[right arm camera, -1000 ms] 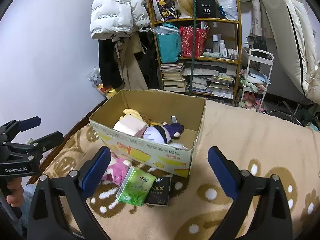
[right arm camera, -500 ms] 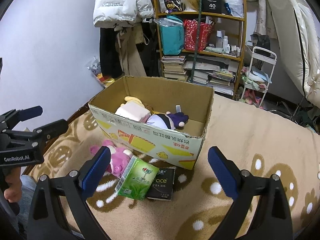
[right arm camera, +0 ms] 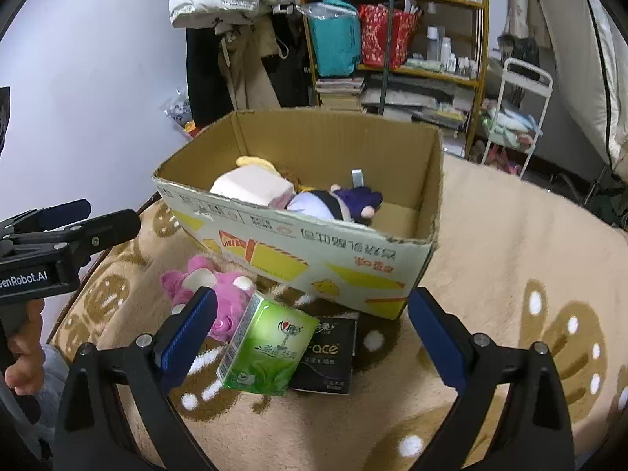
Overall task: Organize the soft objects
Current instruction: 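Withdraw both open grippers from the box toward the remaining items, then move the left gripper to the pink bear plush while the right approaches the green tissue pack, then close the left gripper on the pink bear while the right grips the green tissue pack, then lift the pink bear and green tissue pack and carry both over the box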
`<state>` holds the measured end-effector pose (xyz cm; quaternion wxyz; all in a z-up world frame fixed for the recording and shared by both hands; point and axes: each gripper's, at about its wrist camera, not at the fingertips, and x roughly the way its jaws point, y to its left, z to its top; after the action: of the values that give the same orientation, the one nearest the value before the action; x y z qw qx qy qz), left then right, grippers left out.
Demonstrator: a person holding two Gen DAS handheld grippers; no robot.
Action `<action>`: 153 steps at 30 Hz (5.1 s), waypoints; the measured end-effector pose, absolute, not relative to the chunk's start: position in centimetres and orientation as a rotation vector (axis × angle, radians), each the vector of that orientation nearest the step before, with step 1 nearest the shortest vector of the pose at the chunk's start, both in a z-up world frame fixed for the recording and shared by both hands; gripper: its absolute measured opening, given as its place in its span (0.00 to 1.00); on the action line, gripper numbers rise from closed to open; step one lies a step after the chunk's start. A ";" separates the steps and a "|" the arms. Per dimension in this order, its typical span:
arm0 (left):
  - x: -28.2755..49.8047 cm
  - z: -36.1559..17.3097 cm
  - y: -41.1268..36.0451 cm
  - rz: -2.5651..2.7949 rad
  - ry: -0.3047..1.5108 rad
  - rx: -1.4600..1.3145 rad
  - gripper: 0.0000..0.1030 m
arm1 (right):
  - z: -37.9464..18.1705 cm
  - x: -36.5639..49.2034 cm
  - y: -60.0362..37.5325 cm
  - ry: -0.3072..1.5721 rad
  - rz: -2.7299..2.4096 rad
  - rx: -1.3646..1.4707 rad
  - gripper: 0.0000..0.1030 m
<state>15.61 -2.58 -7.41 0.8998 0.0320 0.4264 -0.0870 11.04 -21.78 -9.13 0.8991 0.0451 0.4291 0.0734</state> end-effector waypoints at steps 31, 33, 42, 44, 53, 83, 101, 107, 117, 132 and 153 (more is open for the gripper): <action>16.4 -13.4 -6.8 -0.274 1.042 0.177 0.96 | -14.5 12.3 -18.5 1.058 0.210 -0.024 0.99; 16.3 -13.6 -7.1 -0.283 1.048 0.190 0.96 | -14.7 12.3 -18.4 1.055 0.214 -0.030 0.99; 16.4 -14.2 -7.0 -0.309 1.079 0.175 0.96 | -15.5 13.0 -18.6 1.099 0.235 0.012 0.99; 16.5 -14.4 -6.8 -0.315 1.089 0.163 0.96 | -15.5 13.1 -18.6 1.106 0.235 0.016 0.99; 17.1 -15.4 -6.2 -0.333 1.130 0.117 0.96 | -15.4 13.3 -19.0 1.123 0.255 0.032 0.89; 17.7 -16.4 -7.0 -0.291 1.110 0.145 0.97 | -14.6 12.1 -19.1 1.144 0.259 0.044 0.76; 16.9 -15.2 -7.4 -0.339 1.115 0.121 0.76 | -14.0 11.9 -21.9 1.178 0.246 0.115 0.73; 16.4 -14.6 -7.9 -0.362 1.114 0.123 0.66 | -13.9 11.9 -22.9 1.207 0.274 0.165 0.44; 16.2 -14.2 -8.1 -0.374 1.102 0.148 0.58 | -13.3 11.7 -24.0 1.189 0.237 0.198 0.29; 14.8 -14.8 -10.6 -0.382 1.052 0.300 0.63 | -13.5 12.2 -22.8 1.184 0.206 0.153 0.29; 14.2 -14.3 -10.3 -0.338 1.022 0.307 0.56 | -13.1 12.3 -22.3 1.155 0.220 0.154 0.27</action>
<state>14.24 -10.30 -14.27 0.8474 0.1454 0.4848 -0.1604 12.26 -22.26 -13.12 0.8294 0.0727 0.5441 0.1035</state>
